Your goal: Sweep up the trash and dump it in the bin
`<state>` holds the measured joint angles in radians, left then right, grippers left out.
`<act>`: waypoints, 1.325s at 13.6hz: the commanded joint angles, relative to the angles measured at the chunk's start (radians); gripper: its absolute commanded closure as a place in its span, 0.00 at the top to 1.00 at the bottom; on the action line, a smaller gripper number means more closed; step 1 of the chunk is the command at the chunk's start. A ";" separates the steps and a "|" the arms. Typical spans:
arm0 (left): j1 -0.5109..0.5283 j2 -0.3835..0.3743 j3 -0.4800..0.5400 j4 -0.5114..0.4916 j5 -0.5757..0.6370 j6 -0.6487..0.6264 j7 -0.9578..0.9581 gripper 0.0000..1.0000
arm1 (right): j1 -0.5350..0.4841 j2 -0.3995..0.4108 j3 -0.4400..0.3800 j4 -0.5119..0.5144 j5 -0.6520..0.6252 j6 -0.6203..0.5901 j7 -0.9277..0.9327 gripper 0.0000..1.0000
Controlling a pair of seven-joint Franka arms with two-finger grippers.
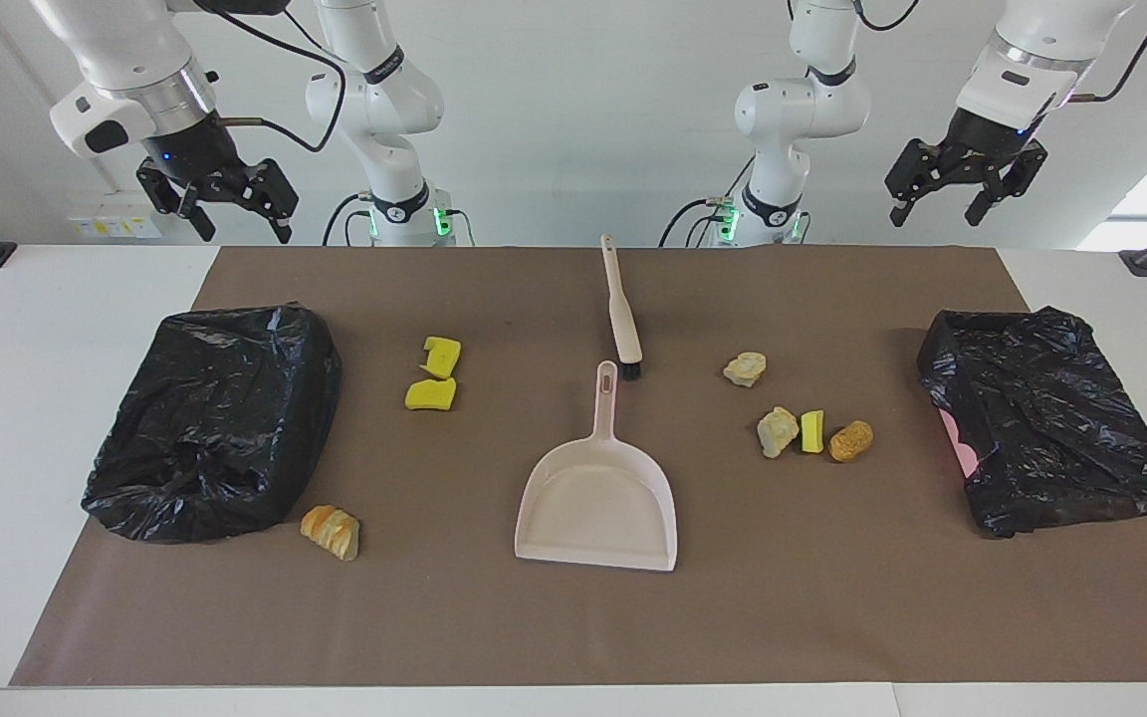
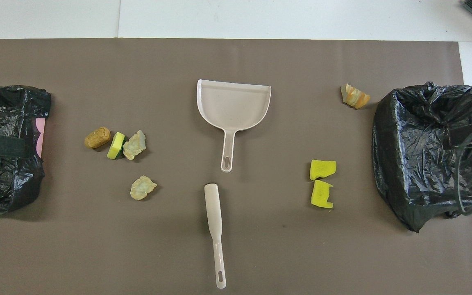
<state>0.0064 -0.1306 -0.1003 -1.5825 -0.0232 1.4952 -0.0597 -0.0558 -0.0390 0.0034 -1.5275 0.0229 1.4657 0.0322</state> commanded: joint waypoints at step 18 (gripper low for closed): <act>-0.167 -0.159 -0.030 -0.284 -0.072 0.034 -0.198 1.00 | 0.137 0.048 0.007 -0.085 0.011 0.135 0.118 1.00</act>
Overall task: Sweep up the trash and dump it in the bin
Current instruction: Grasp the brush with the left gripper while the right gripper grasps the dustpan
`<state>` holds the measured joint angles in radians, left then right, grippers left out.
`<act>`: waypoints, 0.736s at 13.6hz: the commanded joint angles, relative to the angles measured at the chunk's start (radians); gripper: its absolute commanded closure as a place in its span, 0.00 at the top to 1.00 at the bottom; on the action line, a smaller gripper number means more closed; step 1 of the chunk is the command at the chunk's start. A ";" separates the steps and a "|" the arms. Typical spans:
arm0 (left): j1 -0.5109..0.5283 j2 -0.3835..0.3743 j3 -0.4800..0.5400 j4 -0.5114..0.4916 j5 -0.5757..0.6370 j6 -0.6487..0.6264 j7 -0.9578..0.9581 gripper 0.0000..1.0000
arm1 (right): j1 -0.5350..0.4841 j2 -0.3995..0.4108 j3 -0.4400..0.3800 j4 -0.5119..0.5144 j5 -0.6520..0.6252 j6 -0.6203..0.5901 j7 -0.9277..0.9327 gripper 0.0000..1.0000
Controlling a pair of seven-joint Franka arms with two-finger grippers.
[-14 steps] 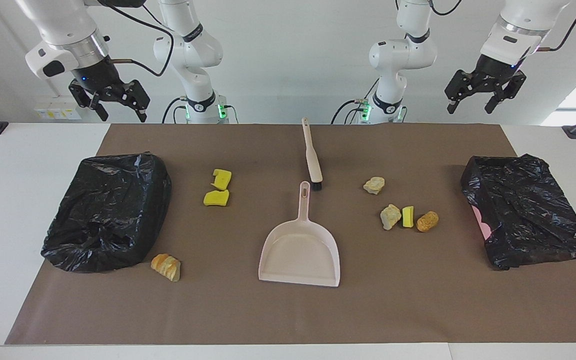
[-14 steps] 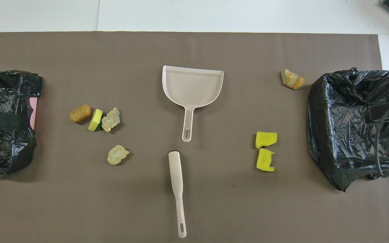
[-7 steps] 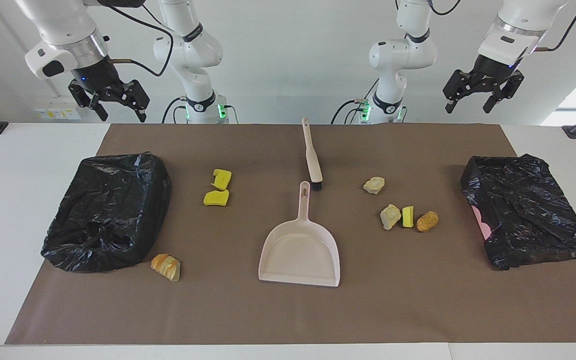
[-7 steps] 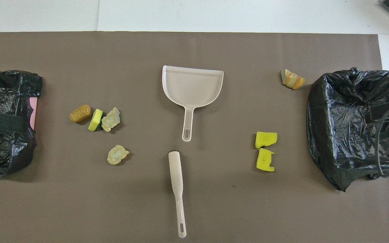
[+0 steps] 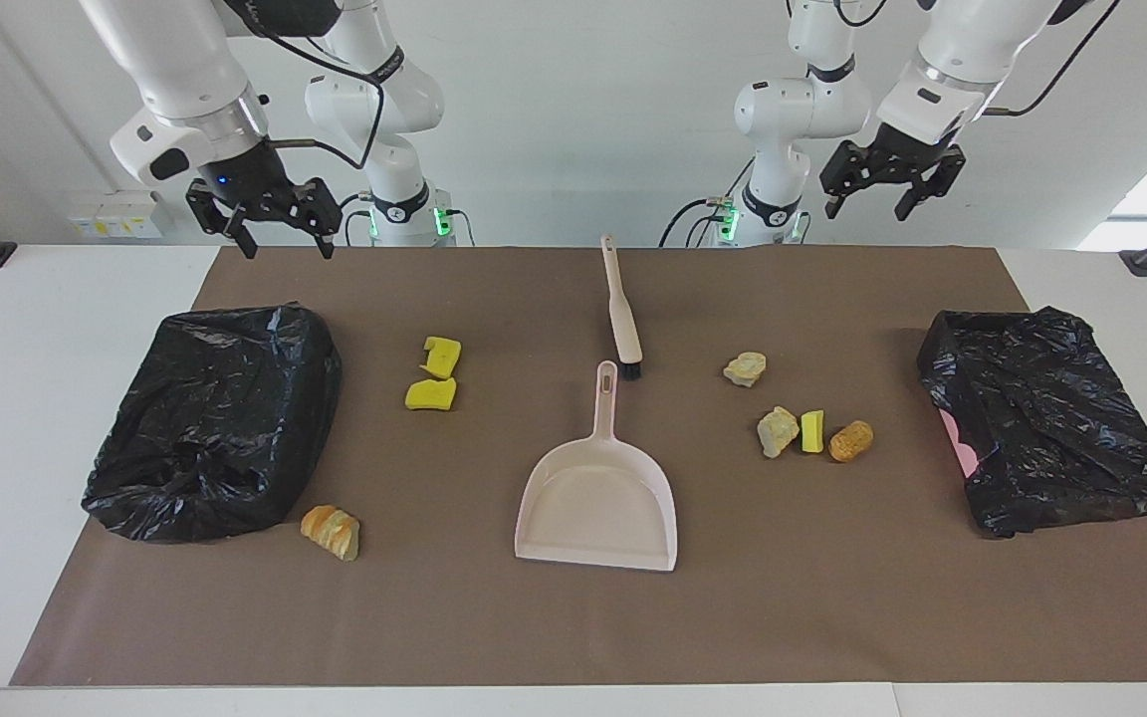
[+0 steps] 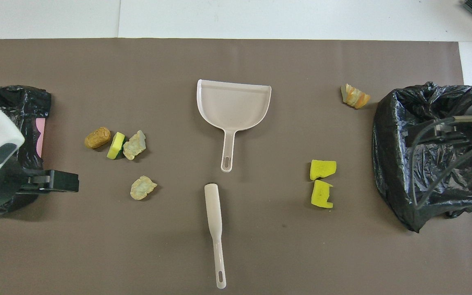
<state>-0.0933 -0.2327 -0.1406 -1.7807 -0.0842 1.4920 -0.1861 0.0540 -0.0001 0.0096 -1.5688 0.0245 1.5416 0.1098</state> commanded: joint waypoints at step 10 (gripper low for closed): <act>-0.495 -0.106 0.010 -0.465 -0.091 0.401 -0.518 1.00 | 0.276 0.282 0.003 -0.033 0.052 0.377 0.258 1.00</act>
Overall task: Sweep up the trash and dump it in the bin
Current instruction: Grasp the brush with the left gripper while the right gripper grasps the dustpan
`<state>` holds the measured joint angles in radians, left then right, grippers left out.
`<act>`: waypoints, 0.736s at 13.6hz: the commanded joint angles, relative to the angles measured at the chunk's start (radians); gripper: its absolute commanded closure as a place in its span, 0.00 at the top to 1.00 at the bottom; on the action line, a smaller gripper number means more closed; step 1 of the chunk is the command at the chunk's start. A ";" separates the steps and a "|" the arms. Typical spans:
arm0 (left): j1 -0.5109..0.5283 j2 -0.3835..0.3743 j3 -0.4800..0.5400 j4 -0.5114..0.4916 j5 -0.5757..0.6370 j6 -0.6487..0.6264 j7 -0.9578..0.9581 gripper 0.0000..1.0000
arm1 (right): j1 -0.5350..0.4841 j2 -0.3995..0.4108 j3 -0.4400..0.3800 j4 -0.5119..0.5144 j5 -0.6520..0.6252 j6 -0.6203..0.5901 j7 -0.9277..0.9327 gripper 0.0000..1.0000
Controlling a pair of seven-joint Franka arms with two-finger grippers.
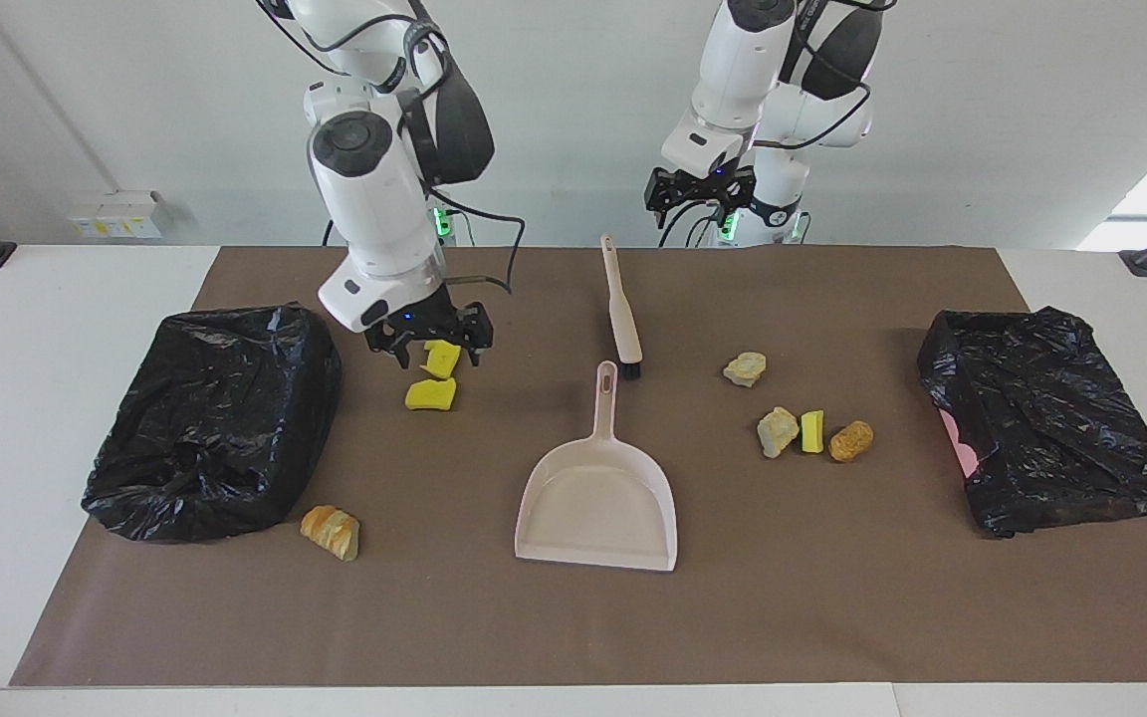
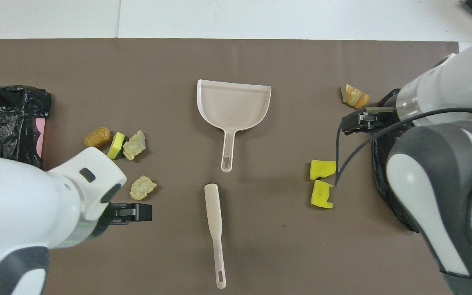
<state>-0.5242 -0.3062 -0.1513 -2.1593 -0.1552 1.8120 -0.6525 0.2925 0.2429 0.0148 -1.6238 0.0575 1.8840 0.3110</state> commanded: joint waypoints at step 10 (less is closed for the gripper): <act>-0.296 0.151 0.021 -0.316 -0.020 0.503 -0.237 1.00 | 0.241 0.348 -0.004 0.225 -0.004 0.155 0.307 1.00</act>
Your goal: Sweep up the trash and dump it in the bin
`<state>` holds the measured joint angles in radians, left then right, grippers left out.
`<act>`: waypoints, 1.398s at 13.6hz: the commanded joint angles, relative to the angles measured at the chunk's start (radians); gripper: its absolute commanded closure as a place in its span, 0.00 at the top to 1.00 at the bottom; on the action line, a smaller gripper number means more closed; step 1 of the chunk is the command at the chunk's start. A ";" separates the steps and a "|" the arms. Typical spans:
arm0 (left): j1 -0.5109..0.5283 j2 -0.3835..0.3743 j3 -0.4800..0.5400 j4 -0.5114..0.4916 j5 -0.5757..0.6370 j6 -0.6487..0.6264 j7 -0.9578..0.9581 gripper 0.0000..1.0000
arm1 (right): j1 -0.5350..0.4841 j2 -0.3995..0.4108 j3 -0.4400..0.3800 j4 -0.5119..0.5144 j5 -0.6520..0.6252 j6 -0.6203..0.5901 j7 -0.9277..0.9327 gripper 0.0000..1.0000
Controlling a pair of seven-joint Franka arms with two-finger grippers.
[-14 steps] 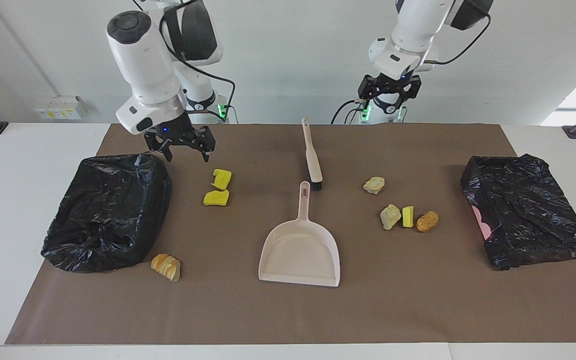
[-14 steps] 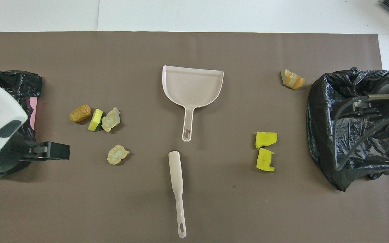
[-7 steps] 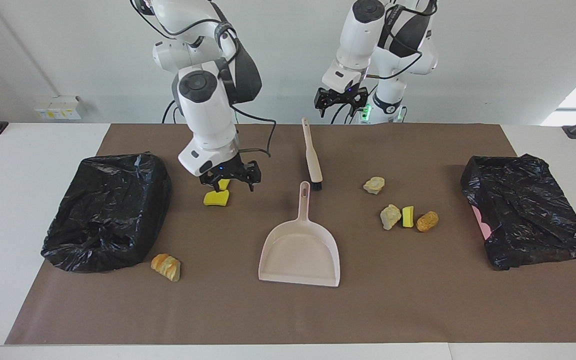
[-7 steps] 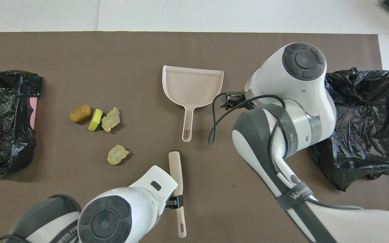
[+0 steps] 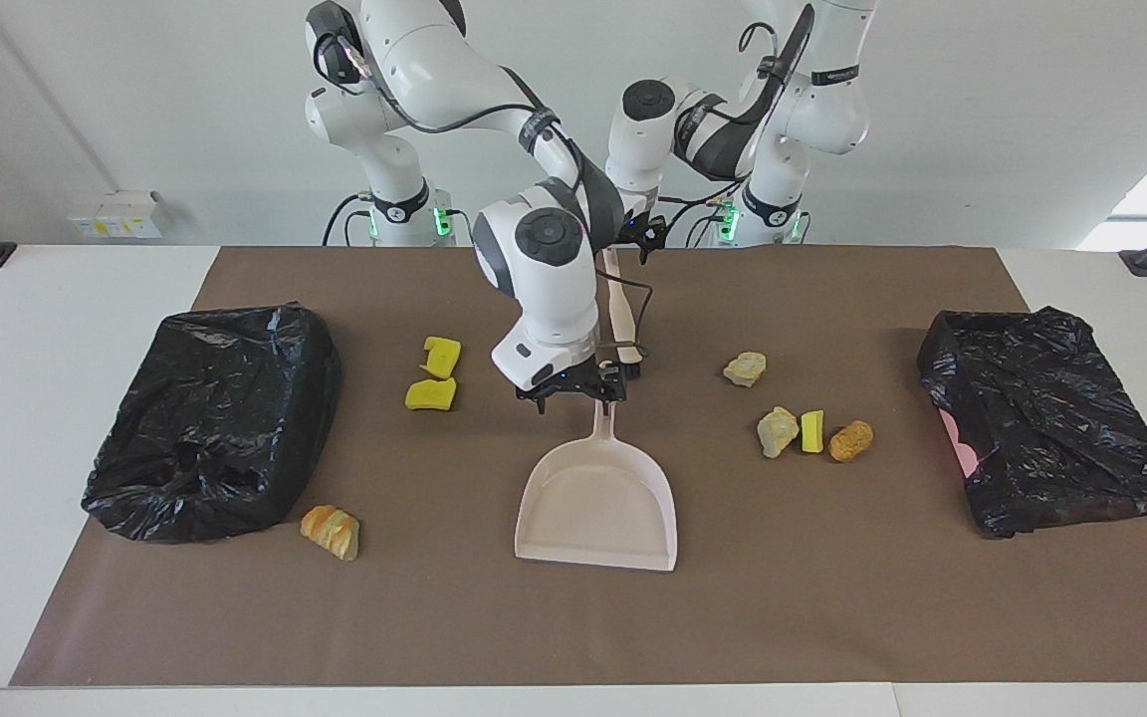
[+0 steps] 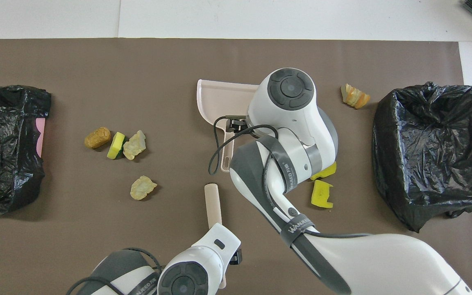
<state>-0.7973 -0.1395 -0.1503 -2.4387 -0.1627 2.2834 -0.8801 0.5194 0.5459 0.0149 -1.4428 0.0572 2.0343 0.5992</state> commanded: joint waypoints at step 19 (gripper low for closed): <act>0.071 -0.166 0.029 -0.030 -0.011 -0.220 0.136 0.00 | 0.044 0.023 -0.004 -0.005 -0.083 0.015 0.036 0.00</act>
<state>-0.7767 -0.2203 -0.1201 -2.4637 -0.1627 2.1469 -0.7946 0.5694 0.5881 0.0086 -1.4501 -0.0033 2.0542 0.6252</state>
